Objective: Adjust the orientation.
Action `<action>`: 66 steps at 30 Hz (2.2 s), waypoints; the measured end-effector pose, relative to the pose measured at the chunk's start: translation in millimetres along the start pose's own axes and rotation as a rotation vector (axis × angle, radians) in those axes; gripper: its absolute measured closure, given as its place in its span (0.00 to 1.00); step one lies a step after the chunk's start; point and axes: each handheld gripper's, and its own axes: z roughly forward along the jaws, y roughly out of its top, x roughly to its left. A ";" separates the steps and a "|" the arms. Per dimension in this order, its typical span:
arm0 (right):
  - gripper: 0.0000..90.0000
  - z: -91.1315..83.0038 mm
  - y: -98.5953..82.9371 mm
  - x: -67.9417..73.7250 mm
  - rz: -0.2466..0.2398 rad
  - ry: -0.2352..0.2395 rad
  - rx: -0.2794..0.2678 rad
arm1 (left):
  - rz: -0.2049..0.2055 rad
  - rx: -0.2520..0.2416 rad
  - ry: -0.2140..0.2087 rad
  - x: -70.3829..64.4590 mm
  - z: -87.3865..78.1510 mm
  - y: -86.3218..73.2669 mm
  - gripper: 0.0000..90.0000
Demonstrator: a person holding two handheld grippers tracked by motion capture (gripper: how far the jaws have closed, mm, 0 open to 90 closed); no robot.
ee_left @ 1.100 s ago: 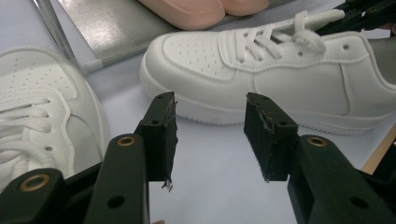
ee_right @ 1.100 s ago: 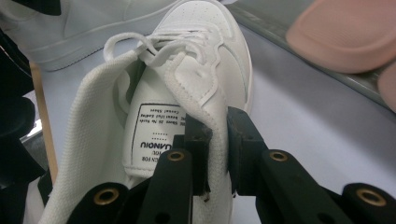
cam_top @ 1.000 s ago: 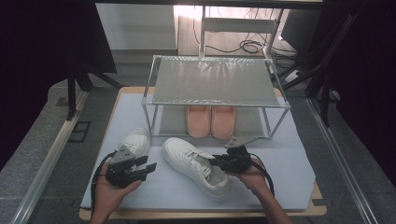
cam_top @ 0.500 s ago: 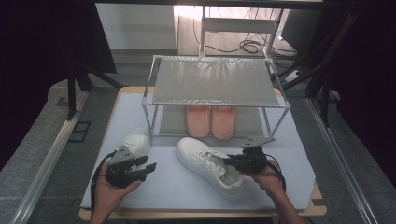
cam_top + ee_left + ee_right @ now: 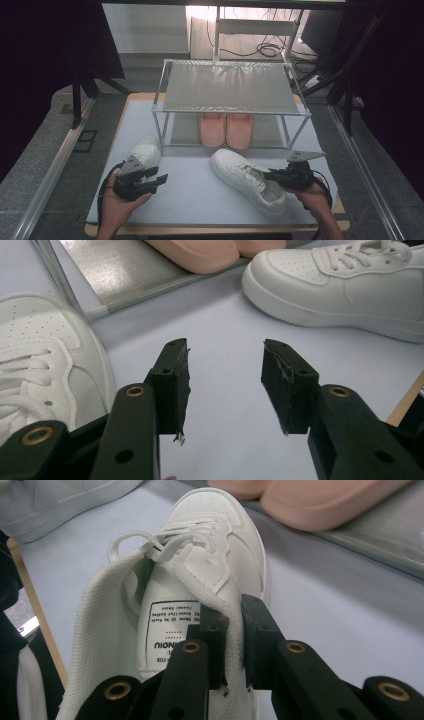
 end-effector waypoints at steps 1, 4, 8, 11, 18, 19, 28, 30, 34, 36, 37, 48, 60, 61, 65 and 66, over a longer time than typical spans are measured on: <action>0.91 -2.7 -1.6 -2.1 0.004 -0.004 0.000 | 0.001 0.001 0.000 -0.2 0.3 0.2 0.61; 0.91 -6.3 -4.8 -6.3 0.011 -0.008 -0.003 | 0.003 0.003 -0.003 -0.9 1.0 0.7 0.61; 0.89 -5.9 -4.4 -6.3 -0.002 -0.002 0.001 | 0.005 0.006 -0.004 -1.4 2.0 0.9 0.61; 0.84 -6.2 -4.0 -5.6 -0.012 0.001 0.003 | 0.005 0.008 -0.006 -1.8 2.7 0.6 0.61; 0.71 -12.6 -5.0 -6.4 -0.004 0.018 -0.046 | 0.007 0.011 -0.008 -2.1 4.1 0.7 0.60; 0.69 -13.4 -4.9 -5.6 -0.006 0.022 -0.052 | 0.007 0.011 -0.007 -2.2 4.1 0.8 0.60; 0.69 -31.0 -1.7 -3.8 -0.011 0.038 -0.197 | 0.010 0.008 -0.004 -2.4 3.8 1.1 0.59; 0.71 -32.1 -1.7 -6.4 -0.009 0.036 -0.222 | 0.010 0.005 -0.002 -1.6 2.0 1.4 0.60; 0.79 -33.1 -4.4 -14.7 0.021 0.011 -0.261 | 0.006 -0.010 0.010 2.7 -6.9 1.3 0.61; 0.84 -33.9 -6.1 -18.0 0.031 -0.012 -0.263 | -0.004 -0.022 0.010 7.3 -13.5 0.7 0.64; 0.85 -34.3 -7.0 -19.6 0.036 -0.025 -0.265 | -0.009 -0.026 0.015 9.8 -16.8 0.4 0.65; 0.89 -34.3 -13.6 -30.0 0.040 -0.123 -0.235 | -0.025 -0.037 0.052 26.4 -27.8 0.8 0.69; 0.87 -31.0 -21.6 -38.3 0.068 -0.155 -0.215 | -0.048 -0.050 0.094 39.0 -41.6 -6.9 0.64; 0.86 -30.5 -21.7 -38.6 0.068 -0.157 -0.214 | -0.050 -0.052 0.099 39.9 -43.1 -7.8 0.64; 0.86 -29.7 -21.7 -38.6 0.066 -0.156 -0.211 | -0.054 -0.053 0.110 43.0 -47.2 -10.9 0.63; 0.86 -29.7 -21.9 -38.5 0.069 -0.156 -0.210 | -0.057 -0.052 0.110 43.7 -47.9 -11.5 0.64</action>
